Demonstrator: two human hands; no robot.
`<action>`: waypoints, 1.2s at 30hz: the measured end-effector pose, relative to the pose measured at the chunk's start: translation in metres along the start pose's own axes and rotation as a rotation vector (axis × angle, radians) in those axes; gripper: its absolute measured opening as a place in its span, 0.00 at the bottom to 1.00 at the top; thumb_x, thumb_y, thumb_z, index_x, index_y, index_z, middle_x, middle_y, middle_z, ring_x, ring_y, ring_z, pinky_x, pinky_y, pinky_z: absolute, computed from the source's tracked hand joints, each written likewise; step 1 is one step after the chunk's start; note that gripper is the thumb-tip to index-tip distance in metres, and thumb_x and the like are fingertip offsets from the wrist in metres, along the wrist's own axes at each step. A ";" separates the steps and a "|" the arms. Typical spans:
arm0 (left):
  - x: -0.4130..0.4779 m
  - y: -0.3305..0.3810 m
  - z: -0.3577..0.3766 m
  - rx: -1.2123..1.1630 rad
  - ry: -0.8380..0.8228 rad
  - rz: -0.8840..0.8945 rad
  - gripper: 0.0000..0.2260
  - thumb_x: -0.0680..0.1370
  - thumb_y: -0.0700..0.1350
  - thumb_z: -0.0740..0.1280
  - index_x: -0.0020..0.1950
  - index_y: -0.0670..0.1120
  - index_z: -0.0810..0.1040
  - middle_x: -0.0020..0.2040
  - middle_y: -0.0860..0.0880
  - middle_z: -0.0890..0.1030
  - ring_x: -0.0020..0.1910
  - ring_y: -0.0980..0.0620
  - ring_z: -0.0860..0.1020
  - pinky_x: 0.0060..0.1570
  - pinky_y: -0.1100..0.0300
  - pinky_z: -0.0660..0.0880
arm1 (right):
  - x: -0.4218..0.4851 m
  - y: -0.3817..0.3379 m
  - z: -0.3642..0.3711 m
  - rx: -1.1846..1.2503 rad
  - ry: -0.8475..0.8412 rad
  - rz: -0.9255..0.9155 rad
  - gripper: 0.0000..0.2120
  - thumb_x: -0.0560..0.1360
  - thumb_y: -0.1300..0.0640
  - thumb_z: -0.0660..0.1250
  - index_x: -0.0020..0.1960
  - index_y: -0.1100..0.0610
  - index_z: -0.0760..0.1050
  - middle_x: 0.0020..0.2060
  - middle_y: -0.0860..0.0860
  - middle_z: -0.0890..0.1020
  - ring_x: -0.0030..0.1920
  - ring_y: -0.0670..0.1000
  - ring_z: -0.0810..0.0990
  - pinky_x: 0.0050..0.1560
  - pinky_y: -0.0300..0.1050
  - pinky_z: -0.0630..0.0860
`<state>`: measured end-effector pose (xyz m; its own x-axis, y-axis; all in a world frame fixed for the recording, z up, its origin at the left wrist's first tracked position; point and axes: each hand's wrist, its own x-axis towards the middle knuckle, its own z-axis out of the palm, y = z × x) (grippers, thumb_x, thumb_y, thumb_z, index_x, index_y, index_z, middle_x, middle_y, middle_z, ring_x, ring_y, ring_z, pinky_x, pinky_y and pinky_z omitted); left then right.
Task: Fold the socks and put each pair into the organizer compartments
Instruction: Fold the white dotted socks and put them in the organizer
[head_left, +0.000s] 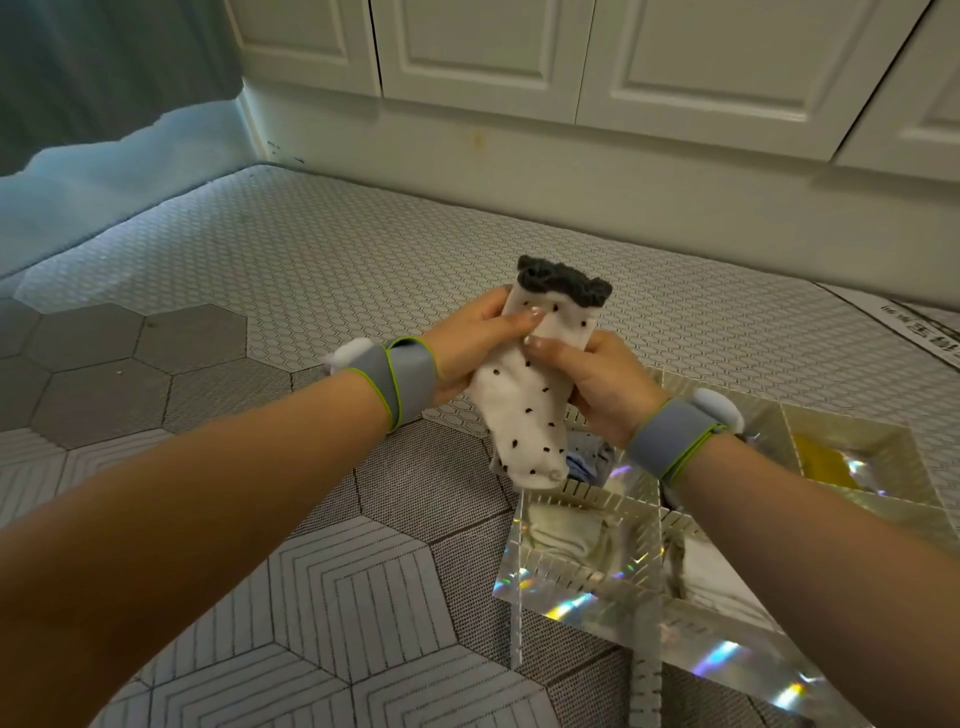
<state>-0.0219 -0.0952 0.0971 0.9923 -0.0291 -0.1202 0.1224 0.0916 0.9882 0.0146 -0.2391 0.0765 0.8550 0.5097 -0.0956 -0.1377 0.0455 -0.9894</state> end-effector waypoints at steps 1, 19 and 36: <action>-0.001 -0.003 0.000 -0.023 -0.016 -0.029 0.17 0.74 0.45 0.66 0.62 0.45 0.71 0.54 0.44 0.80 0.51 0.46 0.80 0.54 0.49 0.78 | 0.000 -0.002 0.000 0.037 0.042 -0.019 0.03 0.72 0.59 0.70 0.46 0.56 0.81 0.40 0.52 0.85 0.45 0.54 0.84 0.47 0.50 0.79; -0.011 -0.042 -0.001 0.041 0.062 -0.342 0.15 0.79 0.38 0.59 0.65 0.46 0.66 0.38 0.41 0.77 0.24 0.50 0.78 0.26 0.58 0.79 | 0.010 -0.012 -0.018 0.523 0.223 0.058 0.13 0.76 0.52 0.65 0.58 0.56 0.76 0.53 0.54 0.83 0.52 0.54 0.83 0.51 0.53 0.79; -0.006 -0.005 -0.001 -0.463 0.039 -0.362 0.11 0.75 0.33 0.52 0.53 0.39 0.70 0.40 0.36 0.83 0.37 0.41 0.84 0.43 0.48 0.81 | -0.002 -0.005 -0.012 0.208 -0.079 0.091 0.19 0.71 0.50 0.69 0.57 0.59 0.76 0.45 0.53 0.84 0.42 0.50 0.84 0.37 0.43 0.79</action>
<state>-0.0283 -0.0949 0.0925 0.8847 -0.1040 -0.4544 0.4401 0.5078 0.7406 0.0196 -0.2503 0.0800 0.7938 0.5851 -0.1660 -0.3190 0.1680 -0.9328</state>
